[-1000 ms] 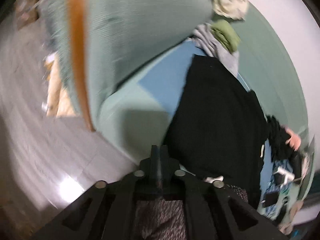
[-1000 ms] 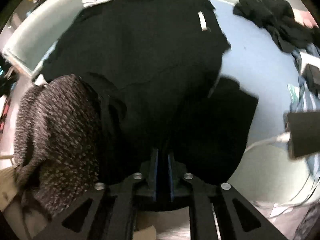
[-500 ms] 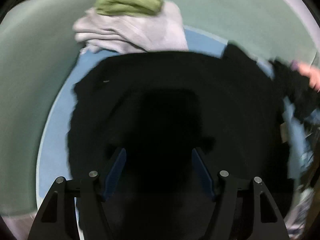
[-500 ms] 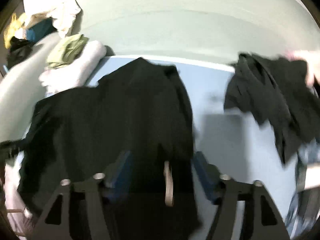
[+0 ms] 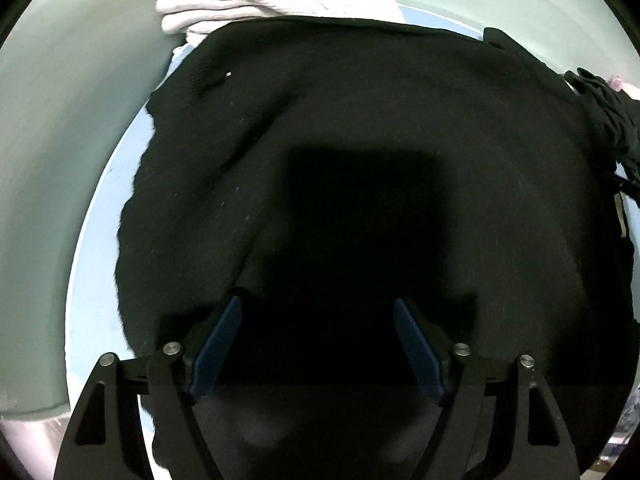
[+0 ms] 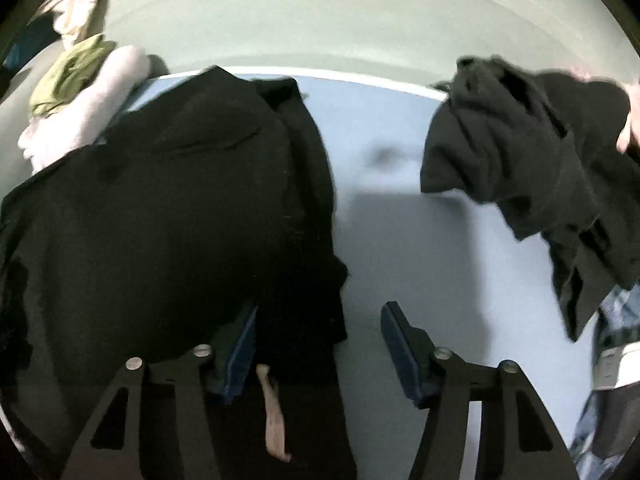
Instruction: Fold clothes
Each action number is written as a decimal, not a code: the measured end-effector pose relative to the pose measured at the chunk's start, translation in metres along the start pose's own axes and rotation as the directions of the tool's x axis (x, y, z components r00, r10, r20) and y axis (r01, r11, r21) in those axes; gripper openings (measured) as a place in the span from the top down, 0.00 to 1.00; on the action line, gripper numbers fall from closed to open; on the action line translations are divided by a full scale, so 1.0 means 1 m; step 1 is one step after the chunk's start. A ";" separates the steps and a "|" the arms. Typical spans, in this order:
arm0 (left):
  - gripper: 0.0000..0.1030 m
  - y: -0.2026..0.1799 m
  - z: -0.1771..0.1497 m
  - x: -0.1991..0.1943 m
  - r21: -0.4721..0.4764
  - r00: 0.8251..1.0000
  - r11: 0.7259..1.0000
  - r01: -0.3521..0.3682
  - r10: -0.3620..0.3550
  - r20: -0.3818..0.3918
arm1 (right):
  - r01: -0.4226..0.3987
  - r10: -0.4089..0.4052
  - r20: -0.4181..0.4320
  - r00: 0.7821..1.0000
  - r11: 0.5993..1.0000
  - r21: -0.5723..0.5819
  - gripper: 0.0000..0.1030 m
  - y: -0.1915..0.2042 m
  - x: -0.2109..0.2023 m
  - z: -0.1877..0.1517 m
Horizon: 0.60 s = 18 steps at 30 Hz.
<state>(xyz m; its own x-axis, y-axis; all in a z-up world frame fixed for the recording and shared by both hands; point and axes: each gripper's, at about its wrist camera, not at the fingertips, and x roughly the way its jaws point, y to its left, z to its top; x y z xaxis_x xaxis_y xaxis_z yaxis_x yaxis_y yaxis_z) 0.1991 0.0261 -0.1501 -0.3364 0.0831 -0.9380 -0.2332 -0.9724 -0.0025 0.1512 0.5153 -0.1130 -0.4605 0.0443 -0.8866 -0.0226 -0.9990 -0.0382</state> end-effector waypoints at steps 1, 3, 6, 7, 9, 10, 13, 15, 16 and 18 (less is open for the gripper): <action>0.24 0.001 0.005 -0.003 -0.026 0.999 0.999 0.032 -0.032 -0.015 | -0.013 0.014 0.030 0.999 1.000 -0.022 0.39 0.001 -0.010 0.007; 0.25 0.003 0.019 -0.009 -0.082 0.990 0.988 0.132 -0.134 -0.031 | -0.027 0.033 0.104 0.994 0.998 -0.060 0.25 0.006 -0.026 0.031; 0.25 -0.006 0.055 -0.015 -0.116 0.960 0.953 0.280 -0.279 0.020 | -0.047 0.058 0.126 0.990 0.995 -0.093 0.24 0.027 -0.018 0.082; 0.25 -0.015 0.070 -0.014 -0.108 0.957 0.951 0.291 -0.287 0.051 | -0.062 0.073 0.120 0.990 0.994 -0.089 0.24 0.036 -0.010 0.099; 0.25 -0.035 0.096 -0.008 -0.093 0.947 0.945 0.315 -0.306 0.093 | -0.102 0.109 0.102 0.989 0.992 -0.070 0.22 0.050 0.010 0.130; 0.25 -0.045 0.107 -0.003 -0.089 0.941 0.939 0.333 -0.324 0.100 | -0.115 0.120 0.084 0.989 0.992 -0.059 0.16 0.055 0.022 0.140; 0.25 -0.058 0.114 0.017 -0.094 0.924 0.921 0.377 -0.369 0.099 | -0.082 0.081 -0.014 0.997 0.997 -0.014 0.15 0.066 0.066 0.162; 0.25 -0.063 0.102 0.019 -0.087 0.927 0.928 0.361 -0.348 0.139 | -0.087 0.088 -0.041 0.995 0.996 0.020 0.53 0.068 0.078 0.154; 0.25 -0.066 0.097 0.020 -0.084 0.928 0.932 0.353 -0.337 0.158 | -0.118 0.118 0.005 0.993 0.992 0.042 0.70 0.067 0.069 0.146; 0.25 -0.064 0.086 0.013 -0.062 0.922 0.931 0.361 -0.346 0.171 | -0.154 0.151 0.091 0.984 0.988 0.024 0.85 0.067 0.039 0.124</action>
<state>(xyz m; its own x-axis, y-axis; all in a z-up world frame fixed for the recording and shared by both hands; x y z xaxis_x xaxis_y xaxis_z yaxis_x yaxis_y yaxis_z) 0.1315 0.1078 -0.1327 -0.3856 0.4507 -0.8051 -0.2821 -0.8884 -0.3622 0.0222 0.4505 -0.0929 -0.5376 -0.1072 -0.8364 0.0273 -0.9936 0.1098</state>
